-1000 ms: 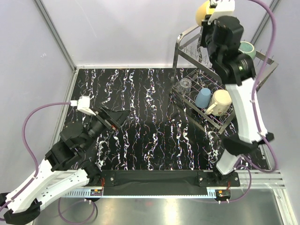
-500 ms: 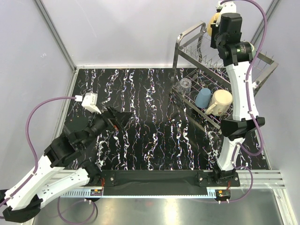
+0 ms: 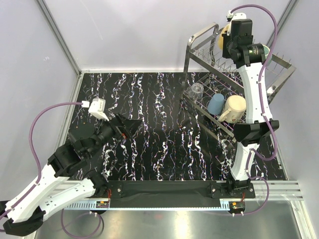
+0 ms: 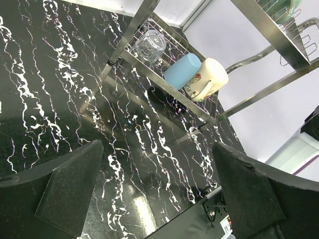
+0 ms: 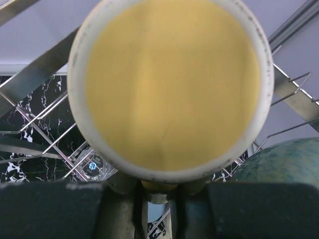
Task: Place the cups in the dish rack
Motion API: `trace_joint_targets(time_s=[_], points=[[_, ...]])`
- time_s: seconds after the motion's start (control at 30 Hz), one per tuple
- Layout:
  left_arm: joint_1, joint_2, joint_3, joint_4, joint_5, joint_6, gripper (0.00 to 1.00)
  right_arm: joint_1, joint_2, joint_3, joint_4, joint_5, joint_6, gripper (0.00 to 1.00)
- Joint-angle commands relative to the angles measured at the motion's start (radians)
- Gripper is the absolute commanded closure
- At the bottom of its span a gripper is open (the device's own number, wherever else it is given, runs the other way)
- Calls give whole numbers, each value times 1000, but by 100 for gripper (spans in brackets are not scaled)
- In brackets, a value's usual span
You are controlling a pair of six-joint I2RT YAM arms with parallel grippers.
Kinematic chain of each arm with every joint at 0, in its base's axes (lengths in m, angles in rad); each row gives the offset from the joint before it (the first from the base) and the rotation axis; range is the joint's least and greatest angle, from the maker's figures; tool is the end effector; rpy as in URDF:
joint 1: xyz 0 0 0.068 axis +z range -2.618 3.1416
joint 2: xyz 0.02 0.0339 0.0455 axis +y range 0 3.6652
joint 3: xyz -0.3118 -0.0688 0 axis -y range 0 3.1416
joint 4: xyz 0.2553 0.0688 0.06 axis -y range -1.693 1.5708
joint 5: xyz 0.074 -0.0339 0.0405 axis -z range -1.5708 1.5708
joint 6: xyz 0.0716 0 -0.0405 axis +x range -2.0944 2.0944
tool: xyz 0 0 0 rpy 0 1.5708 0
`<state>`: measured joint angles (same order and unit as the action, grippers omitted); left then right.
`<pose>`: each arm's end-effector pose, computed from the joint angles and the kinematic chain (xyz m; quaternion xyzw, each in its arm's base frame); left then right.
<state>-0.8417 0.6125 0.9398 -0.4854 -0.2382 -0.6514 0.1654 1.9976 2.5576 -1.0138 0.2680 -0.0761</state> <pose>0.0986 -0.0850 0.4090 -0.0050 0.7593 -0.3713 0.5344 0.4589 0.0574 0.5211 -0.0310 0.8429 -0.0897 0.5297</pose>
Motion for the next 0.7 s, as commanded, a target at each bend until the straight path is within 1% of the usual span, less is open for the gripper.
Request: trace_joint_targets(time_s=[0.0,0.2,0.37,0.47,0.6,0.67], points=[[-3,9,7,18,20,10,1,-10,-14,18,64,-7,12,100],[-3,16,4,19,28,4,1,-10,-6,-13,52,-3,16,100],[-3,18,1,21,36,-5,1,-10,-10,-34,55,2,24,90],[-3,18,2,21,36,-10,1,-12,-10,-37,50,5,24,87],[-3,18,8,18,36,-14,1,-10,-11,-34,46,13,25,66],[-3,18,8,19,40,-17,1,-10,-11,-25,40,8,25,60]])
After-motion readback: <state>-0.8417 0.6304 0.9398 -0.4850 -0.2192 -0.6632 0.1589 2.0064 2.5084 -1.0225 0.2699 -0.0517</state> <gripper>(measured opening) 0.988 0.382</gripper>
